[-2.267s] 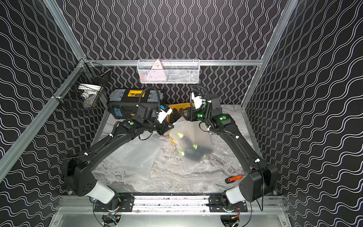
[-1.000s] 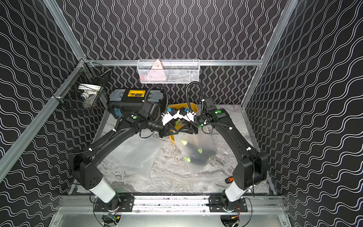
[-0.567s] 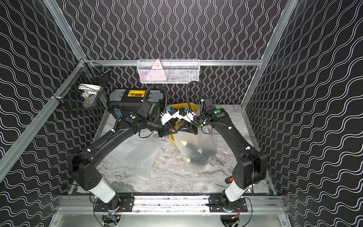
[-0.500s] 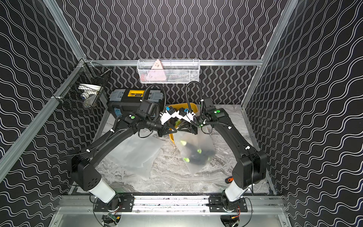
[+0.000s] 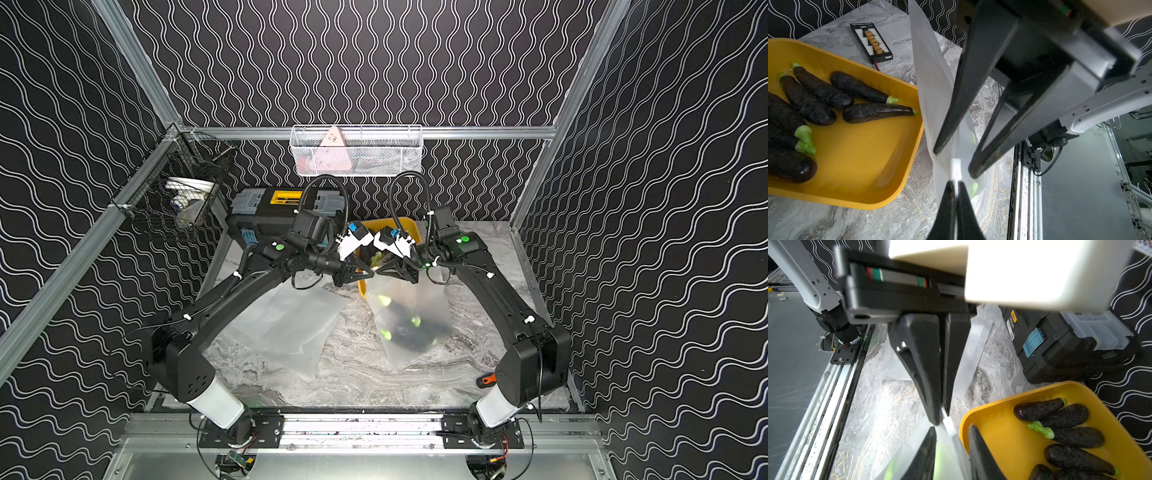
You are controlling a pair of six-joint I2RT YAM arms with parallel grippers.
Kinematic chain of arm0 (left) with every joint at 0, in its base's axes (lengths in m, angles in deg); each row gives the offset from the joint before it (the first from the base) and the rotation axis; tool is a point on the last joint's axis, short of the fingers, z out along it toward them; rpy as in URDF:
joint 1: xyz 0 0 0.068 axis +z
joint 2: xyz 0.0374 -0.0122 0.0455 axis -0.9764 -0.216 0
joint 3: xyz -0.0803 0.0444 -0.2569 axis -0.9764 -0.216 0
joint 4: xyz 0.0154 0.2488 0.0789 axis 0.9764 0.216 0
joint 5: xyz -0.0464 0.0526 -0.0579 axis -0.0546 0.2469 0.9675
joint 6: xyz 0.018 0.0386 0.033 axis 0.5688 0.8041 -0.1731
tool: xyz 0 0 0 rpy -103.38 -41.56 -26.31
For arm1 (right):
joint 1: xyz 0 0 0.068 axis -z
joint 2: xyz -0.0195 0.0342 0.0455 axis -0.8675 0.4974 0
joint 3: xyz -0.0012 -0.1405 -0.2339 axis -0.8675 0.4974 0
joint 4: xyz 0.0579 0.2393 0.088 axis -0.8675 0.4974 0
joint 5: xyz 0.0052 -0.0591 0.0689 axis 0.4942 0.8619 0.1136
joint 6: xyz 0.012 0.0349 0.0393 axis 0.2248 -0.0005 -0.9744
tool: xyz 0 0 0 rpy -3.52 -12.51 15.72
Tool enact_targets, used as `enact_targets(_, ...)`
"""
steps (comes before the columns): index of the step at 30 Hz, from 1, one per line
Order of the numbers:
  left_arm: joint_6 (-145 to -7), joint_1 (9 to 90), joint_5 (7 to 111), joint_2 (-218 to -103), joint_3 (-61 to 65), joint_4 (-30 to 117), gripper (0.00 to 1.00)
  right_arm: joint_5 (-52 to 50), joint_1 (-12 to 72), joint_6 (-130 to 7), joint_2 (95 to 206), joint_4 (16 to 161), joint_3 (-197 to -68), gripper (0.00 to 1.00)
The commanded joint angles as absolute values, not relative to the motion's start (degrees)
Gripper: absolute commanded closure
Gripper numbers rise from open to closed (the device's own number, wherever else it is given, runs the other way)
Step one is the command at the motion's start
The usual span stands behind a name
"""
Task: Place the eggplant in a zip-top bag and seal the zipper
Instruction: Zip the zipper on the zipper food storage bag.
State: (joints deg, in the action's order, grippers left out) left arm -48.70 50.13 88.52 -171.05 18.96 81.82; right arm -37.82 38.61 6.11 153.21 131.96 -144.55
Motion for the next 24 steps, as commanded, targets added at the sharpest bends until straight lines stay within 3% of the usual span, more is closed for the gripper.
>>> enact_targets(1, -47.81, 50.06, 89.81, -171.10, 19.97, 81.20, 1.00, -40.51, 38.41, 5.01, 152.74, 129.38, -144.63, 0.73)
enact_targets(6, -48.07, 49.97, 90.07, -171.10, 20.15, 80.92, 1.00, -39.66, 37.93, 6.70, 154.64, 132.56, -146.30, 0.76)
enact_targets(18, -48.25, 49.97, 88.58, -170.77, 19.94, 80.68, 1.00, -37.61, 37.92, 7.34, 154.55, 132.42, -144.87, 0.96)
enact_targets(24, -49.01, 50.23, 85.69, -170.22, 18.60, 79.63, 1.00, -34.70, 38.69, 5.99, 154.33, 131.49, -144.12, 0.97)
